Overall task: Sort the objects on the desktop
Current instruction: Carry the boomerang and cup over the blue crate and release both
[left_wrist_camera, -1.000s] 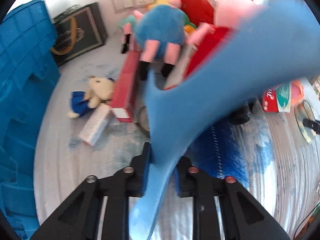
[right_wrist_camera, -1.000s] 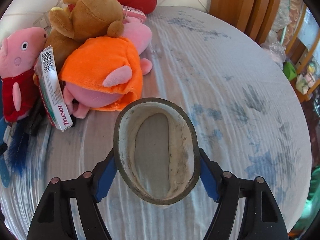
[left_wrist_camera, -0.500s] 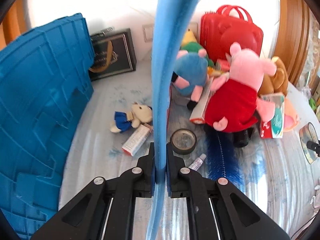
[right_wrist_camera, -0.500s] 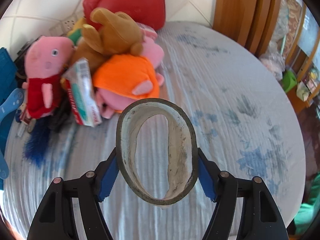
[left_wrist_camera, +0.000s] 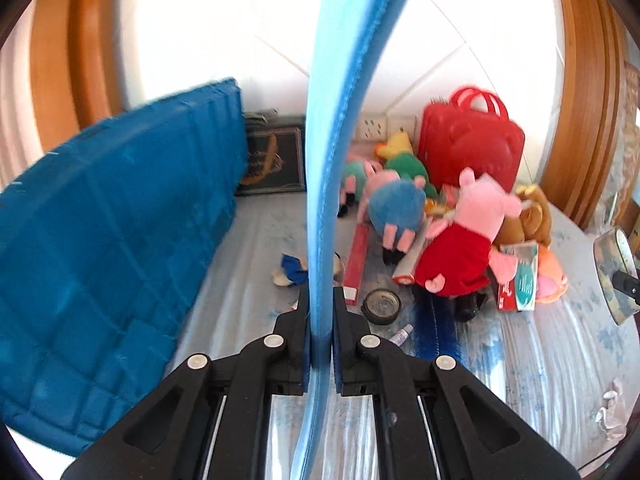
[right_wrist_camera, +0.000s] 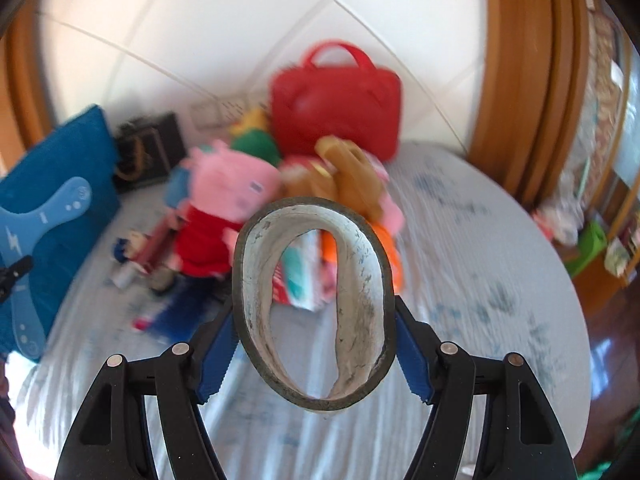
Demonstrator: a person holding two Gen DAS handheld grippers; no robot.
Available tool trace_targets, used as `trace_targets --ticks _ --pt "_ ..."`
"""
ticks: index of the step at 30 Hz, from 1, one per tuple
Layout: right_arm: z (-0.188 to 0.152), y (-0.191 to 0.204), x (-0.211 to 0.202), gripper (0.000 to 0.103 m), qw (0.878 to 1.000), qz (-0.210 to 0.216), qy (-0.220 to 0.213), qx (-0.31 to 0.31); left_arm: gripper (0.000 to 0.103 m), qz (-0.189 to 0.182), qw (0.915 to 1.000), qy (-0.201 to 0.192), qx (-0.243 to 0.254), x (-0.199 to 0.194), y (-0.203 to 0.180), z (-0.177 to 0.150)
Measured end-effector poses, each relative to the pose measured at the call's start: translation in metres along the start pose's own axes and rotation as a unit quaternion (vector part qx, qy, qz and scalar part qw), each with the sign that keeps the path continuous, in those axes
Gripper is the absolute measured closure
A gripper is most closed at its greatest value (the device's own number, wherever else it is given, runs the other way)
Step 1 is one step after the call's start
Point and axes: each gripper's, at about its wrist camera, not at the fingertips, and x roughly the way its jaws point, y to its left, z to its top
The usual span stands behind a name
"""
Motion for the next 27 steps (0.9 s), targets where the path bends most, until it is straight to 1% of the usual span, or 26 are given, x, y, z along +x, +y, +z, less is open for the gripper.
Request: trace_targets --ticks 5,7,11,14,19,25,27 --pt "0.014 0.051 -0.044 0.032 0.997 0.035 -0.055 -0.038 0.095 0.009 0.9991 -0.042 -0.006 -0.047 0.016 0.007" --pt "0.020 0.072 -0.058 0.032 0.995 0.051 -0.070 -0.049 0.095 0.008 0.9983 -0.058 -0.006 -0.063 0.023 0.011" --pt "0.032 0.117 -0.082 0.032 0.989 0.082 -0.099 -0.068 0.095 0.009 0.9956 -0.093 -0.008 -0.093 0.041 0.020" --pt "0.042 0.152 -0.098 0.032 0.984 0.100 -0.122 -0.084 0.095 0.017 0.9931 -0.116 -0.012 -0.112 0.059 0.029" --pt "0.058 0.215 -0.122 0.032 0.973 0.128 -0.158 -0.111 0.095 0.026 0.9890 -0.143 -0.024 -0.130 0.099 0.046" --pt "0.075 0.300 -0.139 0.032 0.958 0.165 -0.189 -0.139 0.095 0.048 0.9838 -0.169 -0.037 -0.145 0.160 0.063" --pt "0.077 0.329 -0.141 0.032 0.953 0.179 -0.195 -0.146 0.093 0.042 0.9837 -0.169 -0.045 -0.147 0.184 0.067"
